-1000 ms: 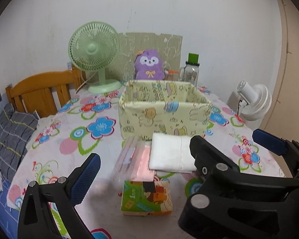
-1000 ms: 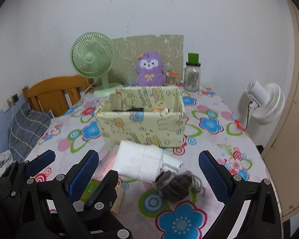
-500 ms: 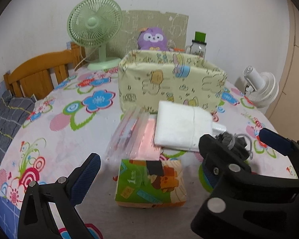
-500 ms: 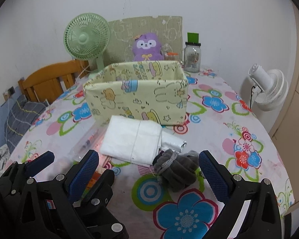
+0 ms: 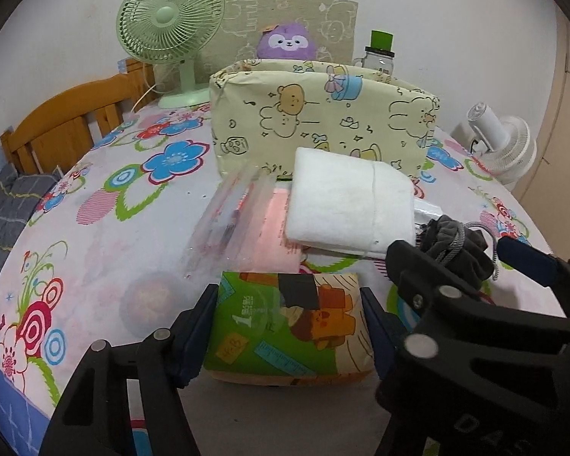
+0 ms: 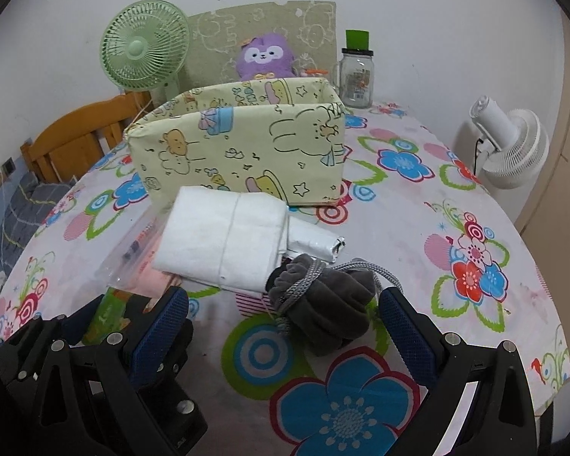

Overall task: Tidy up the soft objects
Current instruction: 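Grasp the green tissue pack with the left tool while the right tool grasps the grey pouch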

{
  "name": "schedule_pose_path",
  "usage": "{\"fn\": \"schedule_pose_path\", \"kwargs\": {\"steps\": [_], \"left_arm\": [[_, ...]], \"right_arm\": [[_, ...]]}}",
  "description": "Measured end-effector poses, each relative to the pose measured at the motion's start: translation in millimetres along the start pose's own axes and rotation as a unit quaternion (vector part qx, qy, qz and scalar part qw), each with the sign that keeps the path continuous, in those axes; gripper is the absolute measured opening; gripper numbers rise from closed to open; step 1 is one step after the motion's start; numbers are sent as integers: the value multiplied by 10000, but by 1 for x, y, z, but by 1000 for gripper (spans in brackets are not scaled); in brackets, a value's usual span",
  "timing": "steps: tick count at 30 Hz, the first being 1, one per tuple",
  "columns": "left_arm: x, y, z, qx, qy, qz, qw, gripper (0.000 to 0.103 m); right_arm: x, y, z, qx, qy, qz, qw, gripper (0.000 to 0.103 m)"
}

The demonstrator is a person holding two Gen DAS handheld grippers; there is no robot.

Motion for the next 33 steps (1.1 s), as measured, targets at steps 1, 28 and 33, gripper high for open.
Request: {"fn": "schedule_pose_path", "kwargs": {"steps": [1,28,33], "left_arm": [[1,-2,0,-29,-6,-15,10000,72],[18,-20,23,63,-276,-213,9994,71],[24,-18,44,99,-490,-191,9986,71]], "right_arm": [[0,-1,-2,-17,17,-6,10000,102],[3,-12,19,161,29,-290,9994,58],[9,-6,44,172,-202,-230,9994,58]]}}
Point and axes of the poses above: each gripper's, at about its wrist camera, not at the fingertips, and z roughly against the way its jaws point, y to its left, x to its top, the point moved 4 cm from there along -z, roughly the way its jaws point, and after that the axes turned 11 degrees about -z, right-handed, at the moved point
